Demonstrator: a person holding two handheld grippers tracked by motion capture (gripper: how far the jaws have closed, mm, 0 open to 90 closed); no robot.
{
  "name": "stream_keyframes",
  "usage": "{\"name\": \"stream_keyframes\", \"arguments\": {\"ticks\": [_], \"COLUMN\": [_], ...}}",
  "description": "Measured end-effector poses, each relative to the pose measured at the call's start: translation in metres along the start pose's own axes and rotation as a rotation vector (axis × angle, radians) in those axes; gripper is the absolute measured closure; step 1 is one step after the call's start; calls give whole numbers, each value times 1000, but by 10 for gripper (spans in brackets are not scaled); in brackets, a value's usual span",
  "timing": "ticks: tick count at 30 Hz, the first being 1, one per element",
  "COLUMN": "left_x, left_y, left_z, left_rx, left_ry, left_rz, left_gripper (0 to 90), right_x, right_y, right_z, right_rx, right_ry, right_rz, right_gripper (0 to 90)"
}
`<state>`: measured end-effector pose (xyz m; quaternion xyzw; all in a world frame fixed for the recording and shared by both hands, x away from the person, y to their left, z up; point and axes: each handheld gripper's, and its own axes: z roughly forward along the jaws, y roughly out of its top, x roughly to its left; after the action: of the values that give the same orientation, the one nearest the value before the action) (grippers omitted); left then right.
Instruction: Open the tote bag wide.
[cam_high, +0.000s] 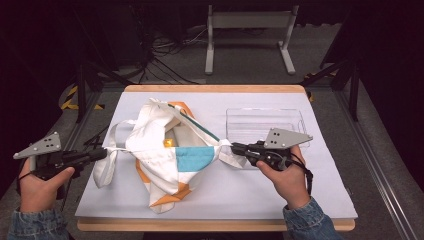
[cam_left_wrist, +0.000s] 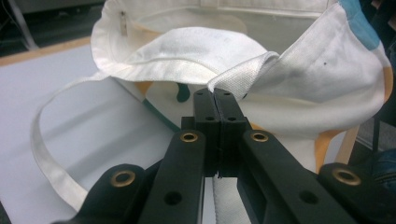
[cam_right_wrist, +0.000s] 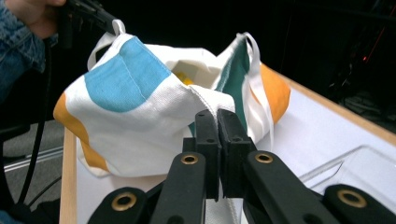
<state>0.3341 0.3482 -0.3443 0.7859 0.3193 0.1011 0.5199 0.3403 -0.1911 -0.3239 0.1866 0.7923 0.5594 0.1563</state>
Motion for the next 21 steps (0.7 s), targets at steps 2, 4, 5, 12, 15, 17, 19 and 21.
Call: {"name": "stream_keyframes", "arguments": {"ticks": [2, 4, 5, 12, 15, 17, 19, 21], "left_x": [3, 6, 6, 12, 11, 9, 5, 1], "left_y": [-4, -8, -8, -16, -15, -13, -9, -5], "left_z": [4, 7, 7, 16, 15, 13, 10, 7], "left_rx": [28, 53, 53, 161, 148, 136, 110, 81], "left_ry": [0, -12, -12, -46, -73, -80, -70, -74], "left_rz": [-3, -23, -23, -27, -34, -26, -10, -4], "left_gripper": [897, 896, 896, 896, 894, 890, 830, 733], "right_x": [-2, -4, -5, -7, -8, -7, -7, -6], "right_y": [-6, -12, -15, -26, -30, -29, -25, -19], "right_z": [3, 6, 8, 17, 20, 19, 16, 13], "right_rx": [23, 47, 61, 152, 201, 196, 180, 165], "right_ry": [9, 17, 20, 48, 69, 77, 83, 86], "right_rz": [15, 30, 35, 55, 68, 79, 82, 77], "right_gripper": [878, 878, 878, 878, 871, 836, 795, 750]}}
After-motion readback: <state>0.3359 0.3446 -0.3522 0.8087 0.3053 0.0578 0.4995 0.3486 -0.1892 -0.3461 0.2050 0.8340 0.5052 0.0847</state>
